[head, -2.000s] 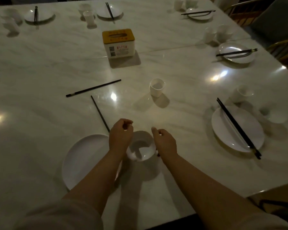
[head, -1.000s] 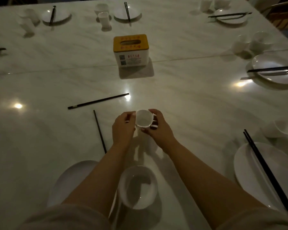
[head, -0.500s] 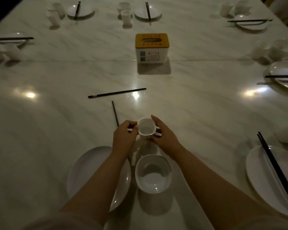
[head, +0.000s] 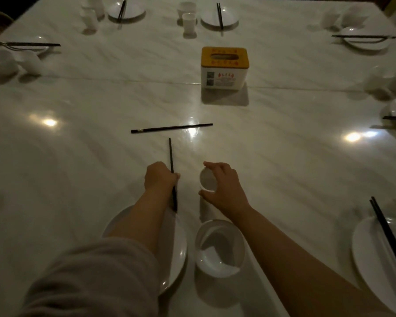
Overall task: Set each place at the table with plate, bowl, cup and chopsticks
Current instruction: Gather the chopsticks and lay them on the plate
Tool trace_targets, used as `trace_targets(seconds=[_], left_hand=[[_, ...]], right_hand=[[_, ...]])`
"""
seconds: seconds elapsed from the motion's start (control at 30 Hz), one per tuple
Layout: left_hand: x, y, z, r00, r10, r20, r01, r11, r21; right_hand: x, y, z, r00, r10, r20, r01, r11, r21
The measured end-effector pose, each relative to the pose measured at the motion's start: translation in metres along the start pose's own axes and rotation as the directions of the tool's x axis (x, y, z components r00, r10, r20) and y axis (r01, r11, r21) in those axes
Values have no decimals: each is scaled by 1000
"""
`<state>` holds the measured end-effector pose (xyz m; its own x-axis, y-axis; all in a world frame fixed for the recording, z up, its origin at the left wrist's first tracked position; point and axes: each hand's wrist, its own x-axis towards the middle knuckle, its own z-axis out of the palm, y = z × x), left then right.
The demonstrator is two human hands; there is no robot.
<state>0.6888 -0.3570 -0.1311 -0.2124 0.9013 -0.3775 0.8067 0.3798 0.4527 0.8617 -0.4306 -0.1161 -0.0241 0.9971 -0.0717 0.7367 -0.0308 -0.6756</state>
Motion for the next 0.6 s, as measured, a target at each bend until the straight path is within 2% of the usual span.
trace_targets(seconds=[0.2,0.3,0.37,0.5,0.6], left_hand=[[-3,6,-8,999,-12,33,15,996,-85],[-8,12,-15,996,67,-60,-78,977,-197],[-14,16,-23,983,117,-141,-150,956,-252],[-36,23,-47,955,213,-208,-276,892,-357],[-54,14,-64,967,218,-133,-255,850,-460]], right_hand=[[-9,-2,-1,1000,17,-13,-17,1000,20],[-11,-6,-3,999,18,-30,-20,997,-74],[-14,-17,-4,993,-40,-116,32,997,-70],[-21,-50,1,972,-73,-222,92,993,77],[-27,-77,11,979,99,-177,-47,960,276]])
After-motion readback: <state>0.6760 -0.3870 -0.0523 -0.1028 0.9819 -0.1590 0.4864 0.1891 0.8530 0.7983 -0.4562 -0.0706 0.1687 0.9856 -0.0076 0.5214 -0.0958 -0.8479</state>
